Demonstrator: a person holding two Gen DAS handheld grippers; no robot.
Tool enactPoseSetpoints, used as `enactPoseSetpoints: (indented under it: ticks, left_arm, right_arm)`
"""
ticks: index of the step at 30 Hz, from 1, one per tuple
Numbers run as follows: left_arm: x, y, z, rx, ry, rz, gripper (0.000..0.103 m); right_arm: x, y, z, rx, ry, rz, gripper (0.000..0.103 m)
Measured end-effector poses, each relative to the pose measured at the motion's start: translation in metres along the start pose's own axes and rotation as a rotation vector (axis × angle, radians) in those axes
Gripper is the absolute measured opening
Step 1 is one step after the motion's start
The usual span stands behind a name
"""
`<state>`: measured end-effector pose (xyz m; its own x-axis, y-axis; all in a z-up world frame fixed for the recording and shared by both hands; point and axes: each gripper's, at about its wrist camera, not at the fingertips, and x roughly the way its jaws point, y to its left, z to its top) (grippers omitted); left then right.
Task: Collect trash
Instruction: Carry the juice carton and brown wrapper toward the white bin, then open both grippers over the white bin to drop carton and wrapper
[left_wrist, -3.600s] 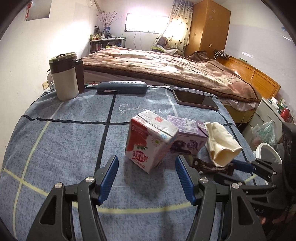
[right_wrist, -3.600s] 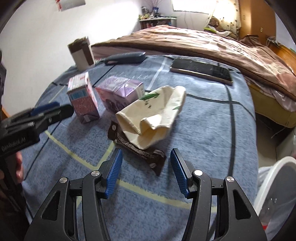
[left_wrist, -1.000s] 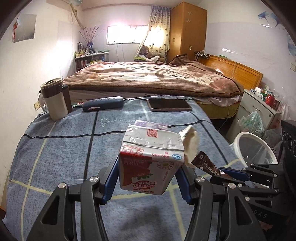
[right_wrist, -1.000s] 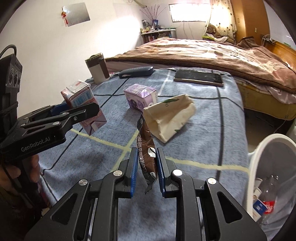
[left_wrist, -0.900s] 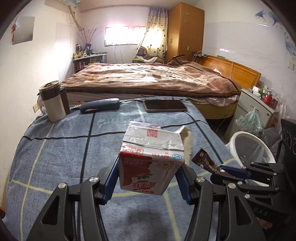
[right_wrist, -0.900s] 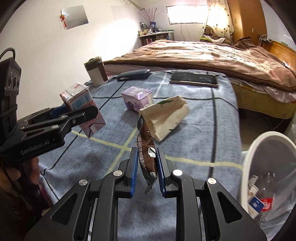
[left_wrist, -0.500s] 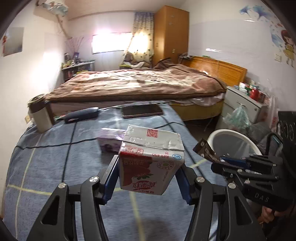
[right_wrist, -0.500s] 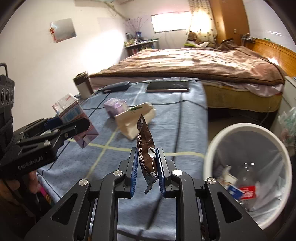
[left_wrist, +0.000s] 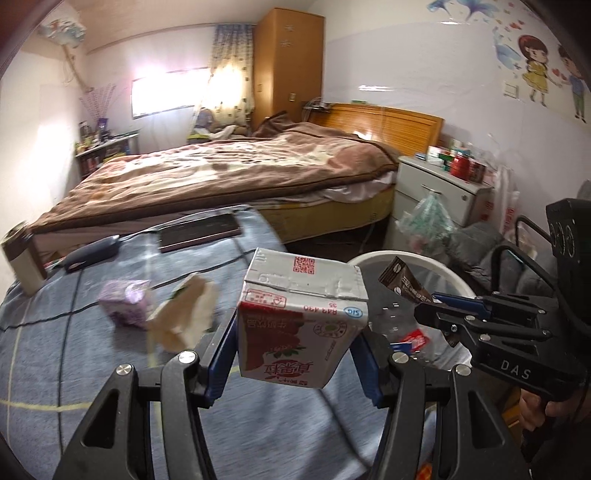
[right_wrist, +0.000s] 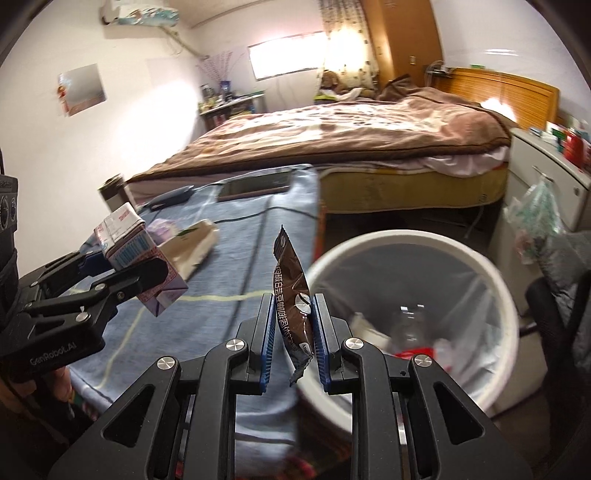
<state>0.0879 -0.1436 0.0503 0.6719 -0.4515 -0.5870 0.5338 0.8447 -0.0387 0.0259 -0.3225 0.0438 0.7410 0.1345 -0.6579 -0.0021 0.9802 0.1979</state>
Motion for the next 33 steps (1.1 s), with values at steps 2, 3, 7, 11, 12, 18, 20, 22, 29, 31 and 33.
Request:
enactPoseSetpoints:
  ticks: [2,3,7,11,12,18,20,22,29,31,33]
  left_arm:
    - [0.006,-0.012,0.004,0.018,0.004,-0.022,0.060]
    - [0.009,-0.018,0.006,0.028,0.005,-0.036,0.060]
    - [0.022,-0.042,0.013,0.054,0.015,-0.079,0.060]
    - [0.041,-0.061,0.015,0.050,0.043,-0.131,0.060]
    - [0.045,-0.066,0.015,0.051,0.051,-0.136,0.060]
    - [0.066,-0.083,0.013,0.069,0.095,-0.153,0.060]
    - [0.070,-0.085,0.012,0.068,0.105,-0.158,0.060]
    - [0.074,-0.087,0.011,0.071,0.114,-0.155,0.060]
    - [0.083,-0.091,0.008,0.069,0.138,-0.156,0.061]
    - [0.084,-0.091,0.008,0.070,0.146,-0.144,0.061]
    - [0.085,-0.090,0.008,0.070,0.147,-0.141,0.067]
  right_arm:
    - [-0.002,-0.011,0.001,0.024,-0.004,-0.020,0.022]
    - [-0.003,-0.018,0.001,0.034,-0.007,-0.032,0.022]
    - [-0.005,-0.038,-0.001,0.067,-0.009,-0.091,0.022]
    - [0.001,-0.056,-0.004,0.106,0.013,-0.123,0.022]
    - [0.002,-0.060,-0.005,0.112,0.019,-0.130,0.022]
    - [0.007,-0.083,-0.011,0.156,0.045,-0.173,0.022]
    - [0.009,-0.087,-0.012,0.165,0.054,-0.181,0.022]
    - [0.012,-0.091,-0.013,0.169,0.064,-0.189,0.022]
    - [0.020,-0.093,-0.016,0.151,0.095,-0.198,0.022]
    - [0.021,-0.091,-0.016,0.135,0.098,-0.212,0.023]
    - [0.022,-0.091,-0.016,0.127,0.106,-0.231,0.024]
